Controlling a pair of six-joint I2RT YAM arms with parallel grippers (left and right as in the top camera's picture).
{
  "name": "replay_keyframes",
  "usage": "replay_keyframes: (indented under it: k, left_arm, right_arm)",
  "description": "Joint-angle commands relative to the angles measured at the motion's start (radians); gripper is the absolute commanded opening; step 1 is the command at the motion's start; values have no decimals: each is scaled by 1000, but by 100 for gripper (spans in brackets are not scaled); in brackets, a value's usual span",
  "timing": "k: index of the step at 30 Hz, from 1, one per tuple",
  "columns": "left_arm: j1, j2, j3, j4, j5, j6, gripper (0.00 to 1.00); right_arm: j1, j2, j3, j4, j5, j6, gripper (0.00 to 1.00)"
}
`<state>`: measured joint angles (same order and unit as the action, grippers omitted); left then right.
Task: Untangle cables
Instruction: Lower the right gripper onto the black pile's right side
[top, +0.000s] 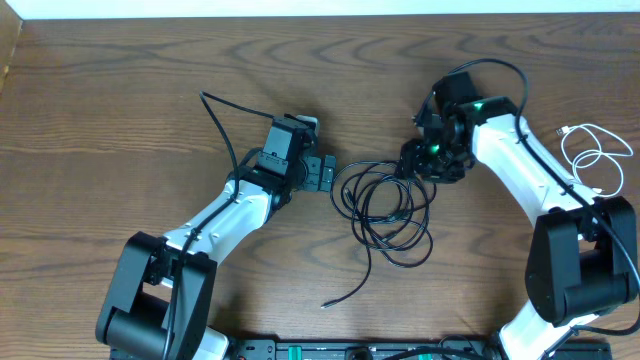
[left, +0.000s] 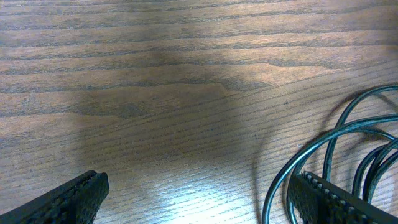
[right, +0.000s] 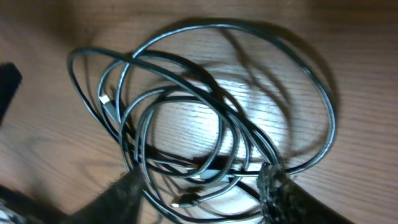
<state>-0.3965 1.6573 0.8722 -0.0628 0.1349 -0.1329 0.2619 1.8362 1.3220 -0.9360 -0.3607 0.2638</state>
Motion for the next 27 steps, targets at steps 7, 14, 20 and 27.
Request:
replay_keyframes:
  k: [7, 14, 20, 27]
  left_arm:
    - [-2, 8, -5, 2, -9, 2, 98]
    - [-2, 8, -5, 2, -9, 2, 98]
    - [-2, 8, -5, 2, -9, 1, 98]
    - [-2, 8, -5, 2, -9, 1, 98]
  right_arm:
    - [55, 0, -24, 36, 11, -18, 42]
    - [60, 0, -25, 55, 11, -18, 15]
    - [84, 0, -41, 74, 11, 6, 38]
    - [126, 0, -93, 169, 12, 77, 42]
